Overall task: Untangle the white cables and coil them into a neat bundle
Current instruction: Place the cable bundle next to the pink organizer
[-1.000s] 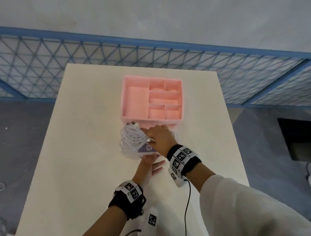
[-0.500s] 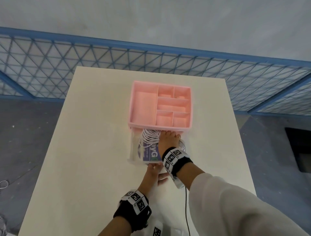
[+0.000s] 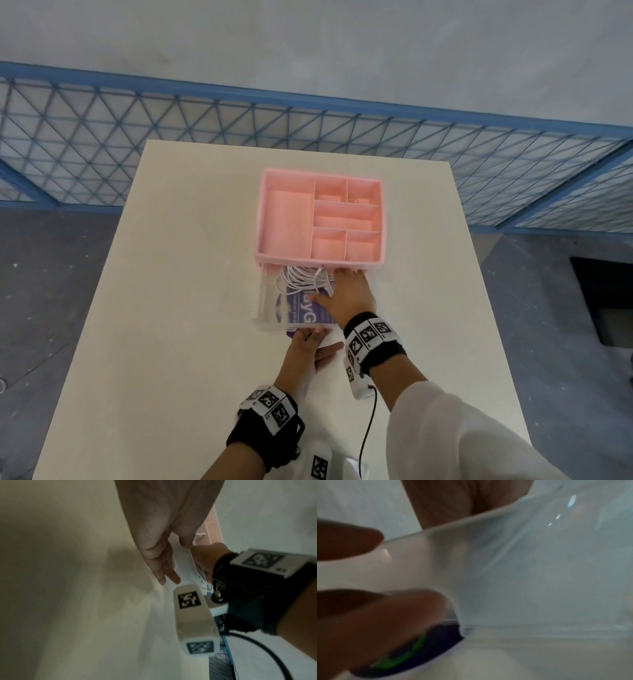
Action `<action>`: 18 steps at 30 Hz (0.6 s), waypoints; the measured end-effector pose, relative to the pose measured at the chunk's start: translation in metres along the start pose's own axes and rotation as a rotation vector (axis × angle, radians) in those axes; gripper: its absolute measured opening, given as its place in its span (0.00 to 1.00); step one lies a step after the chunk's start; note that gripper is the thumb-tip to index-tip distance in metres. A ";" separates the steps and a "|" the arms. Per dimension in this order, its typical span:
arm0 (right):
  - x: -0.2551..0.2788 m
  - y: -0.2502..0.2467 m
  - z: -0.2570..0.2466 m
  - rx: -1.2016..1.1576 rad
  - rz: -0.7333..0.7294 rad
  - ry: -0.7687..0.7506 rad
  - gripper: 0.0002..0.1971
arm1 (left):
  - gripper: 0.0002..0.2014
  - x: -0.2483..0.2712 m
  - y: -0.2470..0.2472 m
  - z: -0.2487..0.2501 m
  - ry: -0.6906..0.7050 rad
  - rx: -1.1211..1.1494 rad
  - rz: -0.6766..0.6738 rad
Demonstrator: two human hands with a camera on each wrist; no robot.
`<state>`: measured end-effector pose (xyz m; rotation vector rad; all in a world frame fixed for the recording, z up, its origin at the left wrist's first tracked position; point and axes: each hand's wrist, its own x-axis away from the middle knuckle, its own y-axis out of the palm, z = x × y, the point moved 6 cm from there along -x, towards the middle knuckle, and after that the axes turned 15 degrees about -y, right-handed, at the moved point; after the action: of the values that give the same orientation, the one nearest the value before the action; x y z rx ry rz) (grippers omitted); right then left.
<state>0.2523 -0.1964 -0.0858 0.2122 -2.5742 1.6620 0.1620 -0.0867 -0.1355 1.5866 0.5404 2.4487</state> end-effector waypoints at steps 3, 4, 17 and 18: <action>0.012 -0.010 0.003 -0.014 0.152 -0.060 0.32 | 0.09 -0.002 0.000 0.000 -0.007 -0.014 0.012; 0.017 -0.012 0.003 -0.015 0.199 -0.088 0.30 | 0.09 -0.002 0.000 0.000 -0.004 -0.014 0.010; 0.089 -0.012 0.034 0.026 0.396 -0.408 0.04 | 0.11 -0.004 -0.001 -0.001 0.019 0.045 -0.019; 0.088 -0.011 0.036 0.057 0.382 -0.442 0.04 | 0.11 -0.005 -0.001 -0.001 0.022 0.046 -0.020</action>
<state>0.1672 -0.2405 -0.0794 0.1020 -3.0476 2.0107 0.1633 -0.0877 -0.1406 1.5650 0.6180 2.4590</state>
